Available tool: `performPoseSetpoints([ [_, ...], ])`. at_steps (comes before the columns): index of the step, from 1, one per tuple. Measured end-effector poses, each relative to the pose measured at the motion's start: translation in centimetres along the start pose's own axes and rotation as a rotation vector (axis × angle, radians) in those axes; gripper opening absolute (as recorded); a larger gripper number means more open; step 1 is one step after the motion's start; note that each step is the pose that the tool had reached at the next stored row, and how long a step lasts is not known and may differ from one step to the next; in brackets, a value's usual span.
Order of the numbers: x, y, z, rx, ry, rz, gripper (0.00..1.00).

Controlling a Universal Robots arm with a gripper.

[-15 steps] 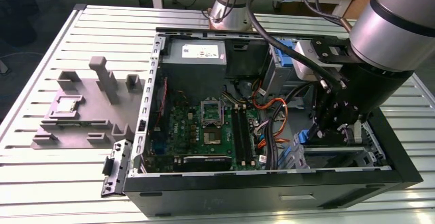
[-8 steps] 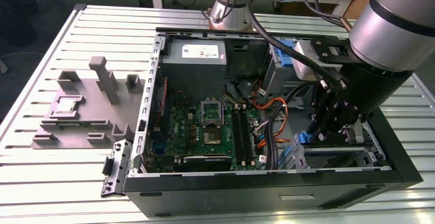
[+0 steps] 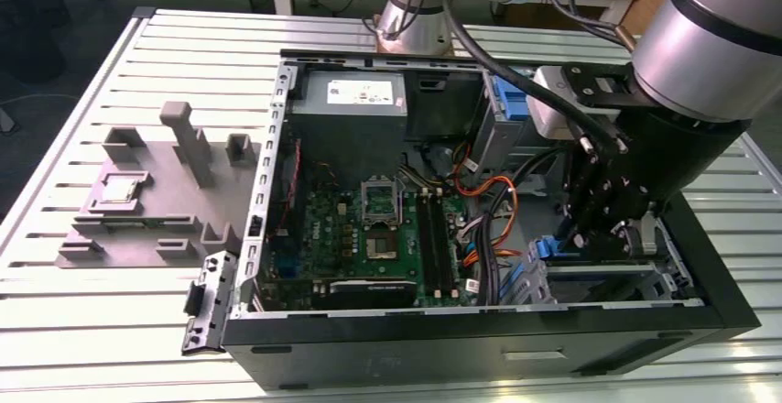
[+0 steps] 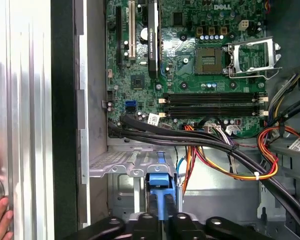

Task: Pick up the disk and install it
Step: 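Pick up the disk, then insert the disk into the insertion slot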

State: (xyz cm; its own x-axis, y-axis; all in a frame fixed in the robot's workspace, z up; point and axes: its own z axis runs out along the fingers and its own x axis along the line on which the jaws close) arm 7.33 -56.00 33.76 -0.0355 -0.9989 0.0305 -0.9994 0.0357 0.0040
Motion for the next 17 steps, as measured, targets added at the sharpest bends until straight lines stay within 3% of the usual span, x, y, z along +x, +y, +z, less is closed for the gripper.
performPoseSetpoints([
  [1,0.0,0.0,-0.04,0.0,-0.0002,0.0,0.24],
  [2,0.0,0.0,-0.04,0.0,-0.0003,0.0,0.11],
  [17,0.0,0.0,-0.15,0.0,0.0002,0.0,0.1],
])
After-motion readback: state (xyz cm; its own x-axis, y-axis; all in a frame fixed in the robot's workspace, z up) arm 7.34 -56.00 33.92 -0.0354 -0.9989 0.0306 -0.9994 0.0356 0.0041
